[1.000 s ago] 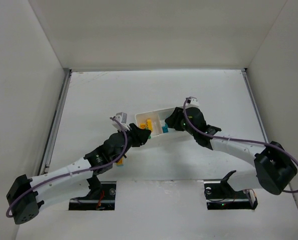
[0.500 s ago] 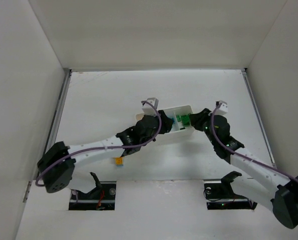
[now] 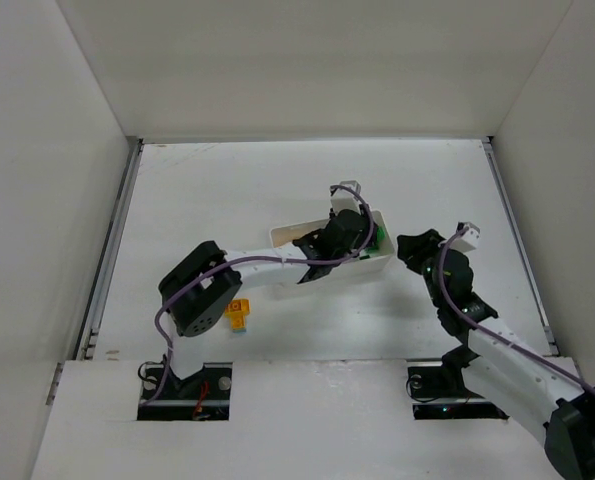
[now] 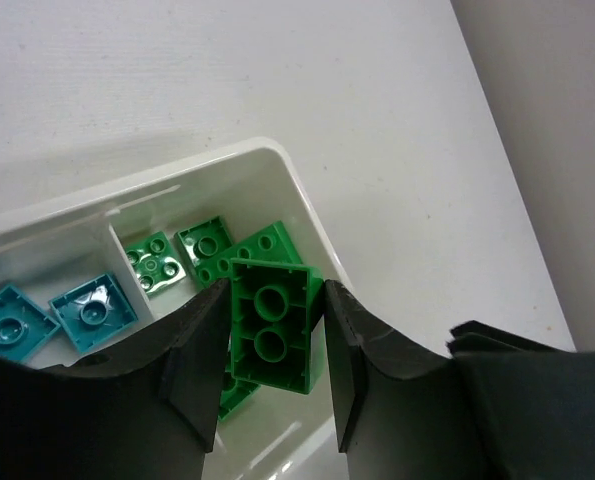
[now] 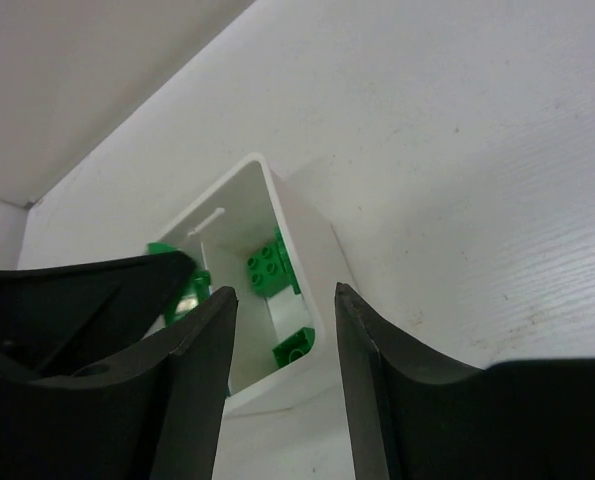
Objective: Sort the legos into containers by color
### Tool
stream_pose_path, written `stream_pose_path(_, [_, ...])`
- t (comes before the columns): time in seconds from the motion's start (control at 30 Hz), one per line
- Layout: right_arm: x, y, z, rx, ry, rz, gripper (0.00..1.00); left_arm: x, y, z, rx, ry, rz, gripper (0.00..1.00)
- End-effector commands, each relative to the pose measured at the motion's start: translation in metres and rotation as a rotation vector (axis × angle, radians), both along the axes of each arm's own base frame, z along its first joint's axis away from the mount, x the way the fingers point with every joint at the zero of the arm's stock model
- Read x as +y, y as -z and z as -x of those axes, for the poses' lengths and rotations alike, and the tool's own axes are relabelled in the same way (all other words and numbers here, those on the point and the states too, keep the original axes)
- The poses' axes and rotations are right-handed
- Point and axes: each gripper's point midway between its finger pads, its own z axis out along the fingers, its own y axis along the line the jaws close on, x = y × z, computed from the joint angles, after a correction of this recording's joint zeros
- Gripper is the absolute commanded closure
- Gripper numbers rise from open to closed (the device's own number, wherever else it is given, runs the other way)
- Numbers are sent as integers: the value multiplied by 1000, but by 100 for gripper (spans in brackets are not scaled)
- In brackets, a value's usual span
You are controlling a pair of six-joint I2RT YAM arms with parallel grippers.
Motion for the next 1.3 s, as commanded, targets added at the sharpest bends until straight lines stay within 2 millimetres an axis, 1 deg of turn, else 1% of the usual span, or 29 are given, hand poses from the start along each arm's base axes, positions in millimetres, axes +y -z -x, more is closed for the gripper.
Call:
stream_pose_path(0.0, [-2,-24,-3,-90,25,-50,49,-12,-33,-15,-64,-13,62,61])
stream_pose_path(0.07, [-2,-25,-3,-91,24,-53,48,-14,-33,-14,-68,-8,60,51])
stream_pose_path(0.13, [-1,-24,-4,-88,19,-51,47,-12,-41,-13,-80,-7,65,43])
stream_pose_path(0.17, [0,-25,-4,-88,16,-48,47,-9,-46,-13,-87,-8,69,40])
stream_pose_path(0.23, [1,-25,-4,-88,14,-39,47,-1,-60,-10,-106,-13,88,38])
stream_pose_path(0.3, [2,-26,-4,-90,11,-30,47,14,-78,-7,-128,-24,107,38])
stream_pose_path(0.33, [4,-27,-4,-91,4,-25,50,25,-85,-4,-140,-33,114,38])
stream_pose_path(0.37, [7,-28,-4,-93,-10,-17,53,39,-95,-2,-153,-48,125,38])
stream_pose_path(0.43, [22,-33,-1,-101,-61,1,63,73,-102,6,-167,-90,136,38])
stream_pose_path(0.47, [32,-36,0,-108,-95,15,68,92,-106,12,-174,-113,148,39])
stream_pose_path(0.53, [56,-40,4,-124,-173,51,73,135,-105,24,-180,-169,161,39])
stream_pose_path(0.63, [101,-46,15,-149,-322,121,76,196,-93,49,-166,-254,184,39])
stream_pose_path(0.77, [178,-51,50,-192,-596,241,73,267,-71,79,-115,-376,204,39])
stream_pose_path(0.83, [217,-48,75,-195,-740,282,67,296,-57,90,-76,-441,188,39])
stream_pose_path(0.87, [235,-46,88,-198,-811,301,62,308,-50,94,-53,-470,170,39])
stream_pose_path(0.9, [255,-44,100,-198,-880,326,51,319,-41,96,-25,-503,151,39])
stream_pose_path(0.93, [270,-40,109,-194,-928,347,42,327,-33,99,5,-533,137,38])
stream_pose_path(1.0, [295,-32,121,-186,-995,391,28,342,-21,101,58,-591,122,38])
stream_pose_path(1.03, [305,-28,125,-189,-1023,422,24,347,-16,102,81,-609,119,38])
stream_pose_path(1.13, [332,-13,132,-193,-1122,514,16,355,-10,102,123,-640,132,39])
stream_pose_path(1.2, [346,-4,136,-184,-1191,557,14,358,-5,102,149,-657,145,40])
stream_pose_path(1.27, [357,10,138,-158,-1259,601,13,363,2,101,181,-682,148,41])
